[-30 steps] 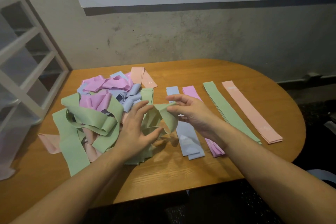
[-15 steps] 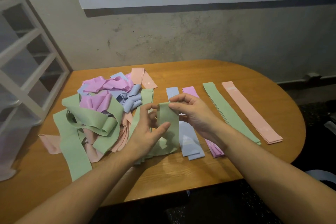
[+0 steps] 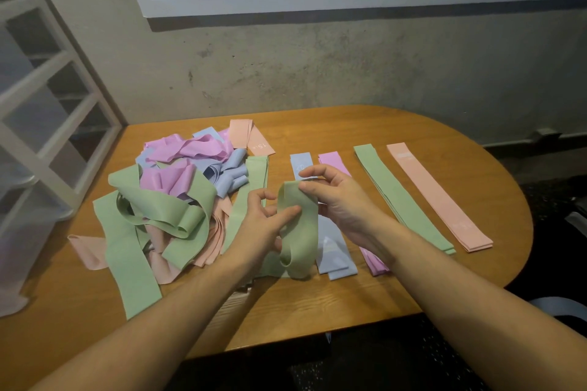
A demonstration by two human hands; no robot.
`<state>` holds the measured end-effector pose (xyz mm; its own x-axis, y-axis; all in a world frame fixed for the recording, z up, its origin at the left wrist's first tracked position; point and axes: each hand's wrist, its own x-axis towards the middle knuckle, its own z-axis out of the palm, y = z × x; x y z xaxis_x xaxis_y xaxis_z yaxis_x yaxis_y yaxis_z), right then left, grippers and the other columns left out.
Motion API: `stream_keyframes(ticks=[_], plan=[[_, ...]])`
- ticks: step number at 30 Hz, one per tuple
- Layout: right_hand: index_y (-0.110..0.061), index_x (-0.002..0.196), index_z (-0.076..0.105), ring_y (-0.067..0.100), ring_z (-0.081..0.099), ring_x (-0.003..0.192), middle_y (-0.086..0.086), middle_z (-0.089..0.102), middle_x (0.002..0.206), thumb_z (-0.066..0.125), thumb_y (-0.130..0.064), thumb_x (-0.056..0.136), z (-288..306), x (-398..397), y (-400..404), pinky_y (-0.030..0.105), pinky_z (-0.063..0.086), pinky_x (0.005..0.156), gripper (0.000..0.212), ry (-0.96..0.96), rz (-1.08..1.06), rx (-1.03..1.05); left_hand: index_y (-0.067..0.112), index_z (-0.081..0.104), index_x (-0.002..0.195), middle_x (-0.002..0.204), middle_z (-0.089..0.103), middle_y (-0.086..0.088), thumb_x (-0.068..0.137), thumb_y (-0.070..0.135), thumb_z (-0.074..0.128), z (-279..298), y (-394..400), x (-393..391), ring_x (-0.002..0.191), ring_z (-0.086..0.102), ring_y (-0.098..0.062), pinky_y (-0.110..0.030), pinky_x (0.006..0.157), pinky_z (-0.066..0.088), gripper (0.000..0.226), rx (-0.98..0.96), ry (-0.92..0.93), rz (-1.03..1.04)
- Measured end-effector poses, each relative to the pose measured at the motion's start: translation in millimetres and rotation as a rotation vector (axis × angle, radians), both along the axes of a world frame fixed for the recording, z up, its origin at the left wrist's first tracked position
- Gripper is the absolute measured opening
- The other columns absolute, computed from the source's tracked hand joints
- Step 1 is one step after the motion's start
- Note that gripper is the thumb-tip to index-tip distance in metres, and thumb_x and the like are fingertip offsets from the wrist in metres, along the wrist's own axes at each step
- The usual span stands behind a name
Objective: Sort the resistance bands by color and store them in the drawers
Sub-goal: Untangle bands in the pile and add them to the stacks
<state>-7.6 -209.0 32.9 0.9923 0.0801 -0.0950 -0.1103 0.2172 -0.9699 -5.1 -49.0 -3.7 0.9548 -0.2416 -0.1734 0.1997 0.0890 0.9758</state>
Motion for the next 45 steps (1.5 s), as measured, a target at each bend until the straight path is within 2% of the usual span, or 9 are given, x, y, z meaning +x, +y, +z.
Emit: stream_keyframes(ticks=[5, 11, 16, 20, 25, 30, 34, 39, 45], plan=[[-0.020, 0.100, 0.065, 0.011, 0.064, 0.070, -0.004, 0.071, 0.078, 0.066, -0.007, 0.094, -2.2, 0.5, 1.1, 0.025, 0.052, 0.065, 0.014, 0.003, 0.000, -0.006, 0.024, 0.050, 0.119, 0.095, 0.060, -0.021, 0.081, 0.039, 0.075, 0.4, 1.7, -0.2, 0.077, 0.057, -0.033, -0.038, 0.059, 0.042, 0.048, 0.037, 0.059, -0.085], [-0.018, 0.106, 0.065, 0.011, 0.066, 0.073, -0.004, 0.070, 0.077, 0.066, -0.011, 0.095, -8.8, 0.2, 0.1, 0.029, 0.054, 0.067, 0.013, 0.036, 0.012, -0.036, 0.017, 0.068, 0.115, 0.100, 0.075, -0.008, 0.102, 0.017, 0.055, 8.4, 5.4, -0.7, 0.087, 0.067, -0.018, -0.028, 0.073, 0.051, 0.019, 0.153, -0.041, -0.162], [-0.021, 0.120, 0.058, 0.015, 0.066, 0.077, 0.003, 0.066, 0.095, 0.068, -0.028, 0.094, -9.7, 0.5, -0.3, 0.028, 0.054, 0.066, 0.029, 0.121, 0.009, -0.147, 0.017, 0.065, 0.123, 0.107, 0.076, -0.007, 0.104, 0.014, 0.046, 18.5, 1.4, 1.8, 0.090, 0.071, -0.019, -0.034, 0.075, 0.053, 0.026, -0.067, 0.056, -0.076], [-0.025, 0.125, 0.058, 0.017, 0.069, 0.099, 0.004, 0.071, 0.115, 0.056, -0.058, 0.094, -15.6, -6.4, 7.2, 0.033, 0.055, 0.081, 0.046, 0.207, 0.172, -0.264, 0.008, 0.062, 0.122, 0.108, 0.075, -0.013, 0.107, 0.015, 0.040, 26.3, -3.0, 6.6, 0.094, 0.073, -0.025, -0.039, 0.081, 0.058, 0.028, -0.292, 0.171, 0.014], [-0.028, 0.124, 0.063, 0.013, 0.073, 0.096, -0.003, 0.075, 0.110, 0.052, -0.058, 0.097, -13.9, -12.1, 15.5, 0.028, 0.059, 0.080, 0.042, 0.181, 0.249, -0.317, 0.002, 0.057, 0.129, 0.124, 0.070, -0.014, 0.109, 0.023, 0.031, 33.4, -3.4, 20.4, 0.106, 0.071, -0.025, -0.042, 0.091, 0.055, 0.039, -0.477, 0.333, 0.058], [-0.033, 0.127, 0.062, 0.011, 0.069, 0.104, -0.008, 0.073, 0.112, 0.062, -0.051, 0.094, -22.4, -7.1, 14.3, 0.037, 0.056, 0.095, 0.038, 0.168, 0.197, -0.429, 0.003, 0.066, 0.114, 0.096, 0.077, -0.011, 0.108, 0.025, 0.032, 44.8, 1.3, 33.5, 0.086, 0.074, -0.018, -0.037, 0.084, 0.052, 0.041, -0.527, 0.384, 0.120], [-0.033, 0.113, 0.067, 0.014, 0.070, 0.093, -0.005, 0.074, 0.102, 0.060, -0.045, 0.097, -25.5, -9.8, 11.4, 0.030, 0.052, 0.079, 0.021, 0.184, 0.198, -0.436, 0.004, 0.064, 0.098, 0.078, 0.065, -0.009, 0.104, 0.016, 0.036, 46.8, 6.6, 47.3, 0.070, 0.061, -0.018, -0.033, 0.082, 0.049, 0.031, -0.589, 0.380, 0.234], [-0.031, 0.110, 0.067, 0.013, 0.068, 0.082, -0.002, 0.073, 0.095, 0.059, -0.044, 0.098, -30.7, -8.9, 7.2, 0.031, 0.052, 0.075, 0.019, 0.211, 0.173, -0.450, 0.006, 0.060, 0.092, 0.074, 0.058, -0.007, 0.102, 0.020, 0.044, 38.0, 0.8, 61.4, 0.068, 0.054, -0.018, -0.032, 0.082, 0.046, 0.024, -0.540, 0.424, 0.255], [-0.025, 0.116, 0.063, 0.021, 0.069, 0.098, 0.003, 0.071, 0.107, 0.060, -0.036, 0.097, -36.2, -6.6, -1.7, 0.031, 0.052, 0.077, 0.022, 0.228, 0.125, -0.450, 0.014, 0.064, 0.108, 0.075, 0.068, -0.004, 0.101, 0.036, 0.057, 23.1, -21.1, 82.9, 0.073, 0.065, -0.017, -0.038, 0.082, 0.055, 0.024, -0.378, 0.414, 0.215]])
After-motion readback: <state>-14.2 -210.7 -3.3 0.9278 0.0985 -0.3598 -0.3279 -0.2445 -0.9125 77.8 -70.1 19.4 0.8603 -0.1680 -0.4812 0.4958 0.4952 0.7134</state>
